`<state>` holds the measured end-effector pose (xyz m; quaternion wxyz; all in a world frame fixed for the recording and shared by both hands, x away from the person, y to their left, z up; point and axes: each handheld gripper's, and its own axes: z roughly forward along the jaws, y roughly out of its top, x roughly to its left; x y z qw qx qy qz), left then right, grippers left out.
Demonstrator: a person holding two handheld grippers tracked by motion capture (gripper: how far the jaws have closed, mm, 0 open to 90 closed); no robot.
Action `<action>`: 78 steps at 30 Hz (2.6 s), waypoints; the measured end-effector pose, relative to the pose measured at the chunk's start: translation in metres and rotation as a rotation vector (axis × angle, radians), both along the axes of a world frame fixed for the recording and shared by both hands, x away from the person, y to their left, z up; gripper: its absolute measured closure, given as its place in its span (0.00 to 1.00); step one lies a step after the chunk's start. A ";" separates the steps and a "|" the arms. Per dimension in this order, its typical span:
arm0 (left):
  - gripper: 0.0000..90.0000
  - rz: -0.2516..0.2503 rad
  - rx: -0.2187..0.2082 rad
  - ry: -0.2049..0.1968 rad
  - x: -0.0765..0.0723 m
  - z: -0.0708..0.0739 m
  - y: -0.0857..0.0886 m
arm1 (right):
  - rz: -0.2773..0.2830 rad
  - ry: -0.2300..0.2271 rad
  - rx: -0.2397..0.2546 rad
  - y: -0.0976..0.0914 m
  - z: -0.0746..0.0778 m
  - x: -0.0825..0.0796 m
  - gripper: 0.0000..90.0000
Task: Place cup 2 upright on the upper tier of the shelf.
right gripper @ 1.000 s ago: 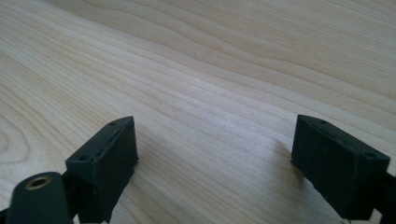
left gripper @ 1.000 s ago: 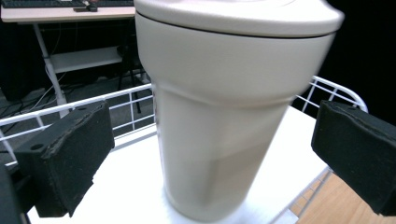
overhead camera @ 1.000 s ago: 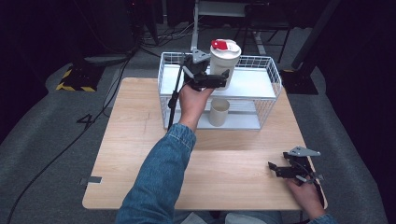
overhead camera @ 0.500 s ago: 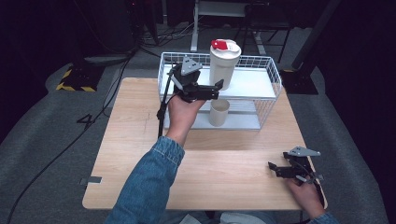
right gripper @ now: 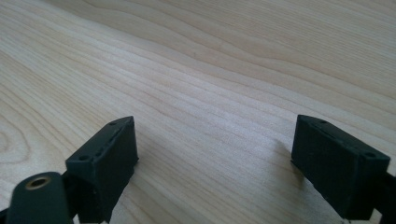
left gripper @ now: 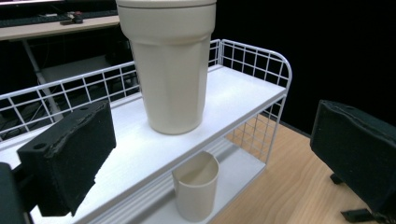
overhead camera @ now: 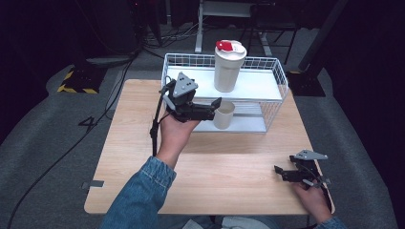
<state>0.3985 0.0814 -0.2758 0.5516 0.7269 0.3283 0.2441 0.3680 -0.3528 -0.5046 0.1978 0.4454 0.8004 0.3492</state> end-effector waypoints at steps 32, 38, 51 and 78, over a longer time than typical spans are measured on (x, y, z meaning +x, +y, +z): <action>0.01 -0.001 0.097 0.112 -0.061 -0.065 0.057 | -0.001 0.000 0.001 0.000 0.000 0.000 0.16; 0.02 0.009 0.150 0.141 -0.066 -0.087 0.065 | 0.000 0.000 0.001 0.000 0.000 0.000 0.16; 0.02 0.005 0.155 0.219 -0.075 -0.132 0.083 | 0.001 0.001 0.001 0.001 0.000 0.001 0.16; 0.02 0.050 0.261 0.407 -0.076 -0.207 0.096 | 0.001 0.001 0.001 0.001 0.000 0.000 0.16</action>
